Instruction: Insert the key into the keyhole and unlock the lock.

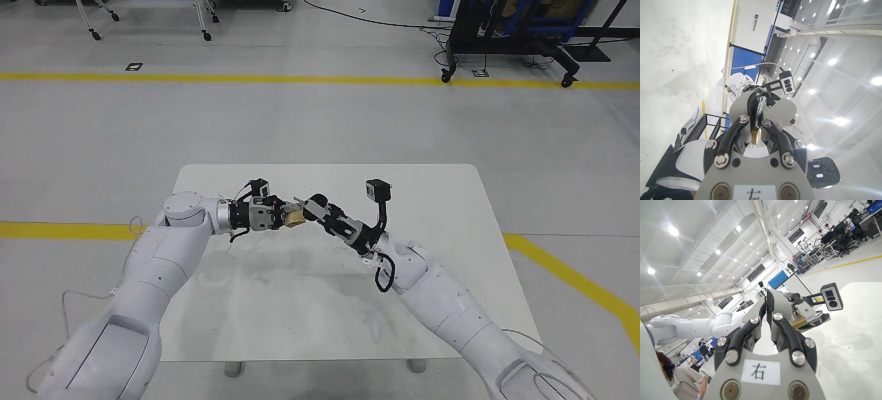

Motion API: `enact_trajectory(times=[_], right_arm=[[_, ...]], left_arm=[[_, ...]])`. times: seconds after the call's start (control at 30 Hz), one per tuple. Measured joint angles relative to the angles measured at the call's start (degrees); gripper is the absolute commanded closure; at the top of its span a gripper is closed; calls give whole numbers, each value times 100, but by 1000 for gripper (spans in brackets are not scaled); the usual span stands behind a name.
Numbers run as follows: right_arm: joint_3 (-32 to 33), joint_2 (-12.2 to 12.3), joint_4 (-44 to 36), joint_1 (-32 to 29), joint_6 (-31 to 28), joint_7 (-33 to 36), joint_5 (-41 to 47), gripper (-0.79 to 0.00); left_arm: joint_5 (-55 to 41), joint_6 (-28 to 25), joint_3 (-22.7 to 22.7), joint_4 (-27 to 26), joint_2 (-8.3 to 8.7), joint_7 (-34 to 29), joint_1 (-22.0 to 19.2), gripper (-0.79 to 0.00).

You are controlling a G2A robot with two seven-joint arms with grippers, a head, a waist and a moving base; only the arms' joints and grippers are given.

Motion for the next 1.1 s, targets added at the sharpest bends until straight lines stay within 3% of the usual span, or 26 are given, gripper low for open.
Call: enact_trajectory(times=[0.2,0.37,0.53,0.6,1.0,1.1], right_arm=[[44,19,-199,-34,136,121,-463,0],[593,224,-733,-282,254,51,-2455,0],[1110,424,-1931,-1084,1721,-537,-5143,0],[1198,461,-2279,-1372,2011,-783,-5665,0],[1243,472,-2420,-1490,2056,-936,-5790,0],[1278,489,-2580,-1443,2324,-896,-6081,0]], left_arm=[[323,304,-35,-352,74,595,206,0],[433,833,-29,-505,96,872,300,0],[610,1432,27,-737,110,1147,363,0],[608,1504,-11,-859,125,1235,406,0],[571,1484,-48,-937,137,1243,444,0],[564,1457,-58,-990,137,1313,491,0]])
